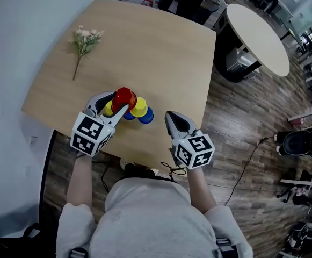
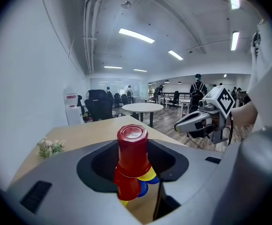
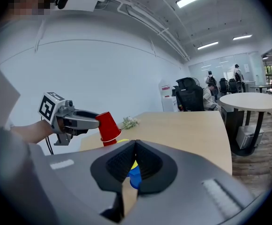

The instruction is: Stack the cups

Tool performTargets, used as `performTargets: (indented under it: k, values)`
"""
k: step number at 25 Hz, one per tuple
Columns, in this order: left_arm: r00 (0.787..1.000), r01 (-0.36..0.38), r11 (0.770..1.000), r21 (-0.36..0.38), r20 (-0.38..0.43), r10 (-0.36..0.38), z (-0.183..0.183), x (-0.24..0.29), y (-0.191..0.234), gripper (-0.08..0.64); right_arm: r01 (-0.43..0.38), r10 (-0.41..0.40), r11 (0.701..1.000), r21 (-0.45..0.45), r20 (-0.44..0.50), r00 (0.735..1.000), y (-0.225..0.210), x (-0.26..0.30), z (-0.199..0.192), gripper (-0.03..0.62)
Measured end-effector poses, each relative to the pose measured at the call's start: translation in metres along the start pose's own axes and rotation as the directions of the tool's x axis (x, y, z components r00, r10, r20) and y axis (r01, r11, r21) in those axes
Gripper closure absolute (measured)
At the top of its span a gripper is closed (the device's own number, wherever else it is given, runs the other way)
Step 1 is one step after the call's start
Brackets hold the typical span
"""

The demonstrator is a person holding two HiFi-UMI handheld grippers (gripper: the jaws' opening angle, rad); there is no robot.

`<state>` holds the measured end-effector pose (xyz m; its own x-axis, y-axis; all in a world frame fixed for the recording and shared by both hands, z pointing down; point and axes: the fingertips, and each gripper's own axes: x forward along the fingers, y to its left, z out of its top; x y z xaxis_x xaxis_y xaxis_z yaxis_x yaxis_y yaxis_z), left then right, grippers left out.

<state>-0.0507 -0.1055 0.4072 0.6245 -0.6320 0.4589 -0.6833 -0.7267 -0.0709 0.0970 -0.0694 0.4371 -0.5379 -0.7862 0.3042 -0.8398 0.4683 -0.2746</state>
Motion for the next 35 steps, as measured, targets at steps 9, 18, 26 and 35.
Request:
performTargets:
  k: [9,18,26,35]
  values:
    - [0.999,0.003,1.000,0.009,-0.043,-0.003,-0.009,0.013,-0.004,0.362,0.032,-0.032,0.999,0.004,0.001,0.999,-0.007,-0.016,-0.005,0.581]
    - [0.998,0.009,1.000,0.013,-0.055,-0.009,-0.011,0.019,-0.004,0.360,0.066,-0.066,0.998,0.012,-0.004,0.998,-0.013,-0.022,-0.006,0.581]
    - [0.999,0.025,1.000,0.011,-0.040,-0.024,-0.010,0.019,-0.004,0.354,0.067,-0.067,0.998,0.015,-0.006,0.998,-0.011,-0.022,-0.006,0.580]
    - [0.999,0.010,1.000,0.009,0.032,-0.011,0.003,0.000,-0.003,0.330,0.062,-0.062,0.998,0.009,0.018,0.998,-0.008,-0.021,0.003,0.580]
